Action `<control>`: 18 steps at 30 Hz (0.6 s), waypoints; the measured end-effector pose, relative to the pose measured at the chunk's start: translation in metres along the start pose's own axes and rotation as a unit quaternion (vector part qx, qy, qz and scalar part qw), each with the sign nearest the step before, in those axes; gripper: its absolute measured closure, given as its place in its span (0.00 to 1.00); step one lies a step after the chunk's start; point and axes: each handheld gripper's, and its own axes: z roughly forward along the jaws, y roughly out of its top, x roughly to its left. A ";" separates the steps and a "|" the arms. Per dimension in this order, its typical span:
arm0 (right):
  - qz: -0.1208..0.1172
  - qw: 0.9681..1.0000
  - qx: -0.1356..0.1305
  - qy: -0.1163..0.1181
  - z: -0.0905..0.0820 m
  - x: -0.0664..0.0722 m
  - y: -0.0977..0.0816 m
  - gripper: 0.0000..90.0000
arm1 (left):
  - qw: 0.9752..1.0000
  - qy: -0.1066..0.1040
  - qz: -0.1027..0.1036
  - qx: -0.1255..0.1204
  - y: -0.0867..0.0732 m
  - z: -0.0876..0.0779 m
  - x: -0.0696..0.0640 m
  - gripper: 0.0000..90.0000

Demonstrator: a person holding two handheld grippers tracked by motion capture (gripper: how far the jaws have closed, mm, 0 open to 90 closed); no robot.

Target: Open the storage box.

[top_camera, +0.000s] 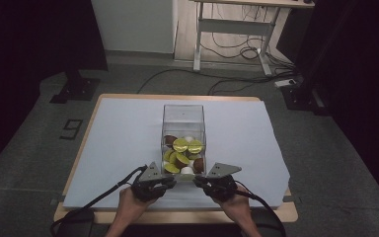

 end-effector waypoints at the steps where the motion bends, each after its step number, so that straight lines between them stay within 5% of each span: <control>1: 0.000 1.000 0.000 0.000 0.000 0.000 0.000 0.90 | 1.000 0.000 0.000 0.000 0.000 0.000 0.000 0.88; 18: 0.011 1.000 0.011 -0.018 -0.013 -0.010 -0.009 0.89 | 1.000 0.025 -0.014 0.005 -0.015 -0.023 0.014 0.87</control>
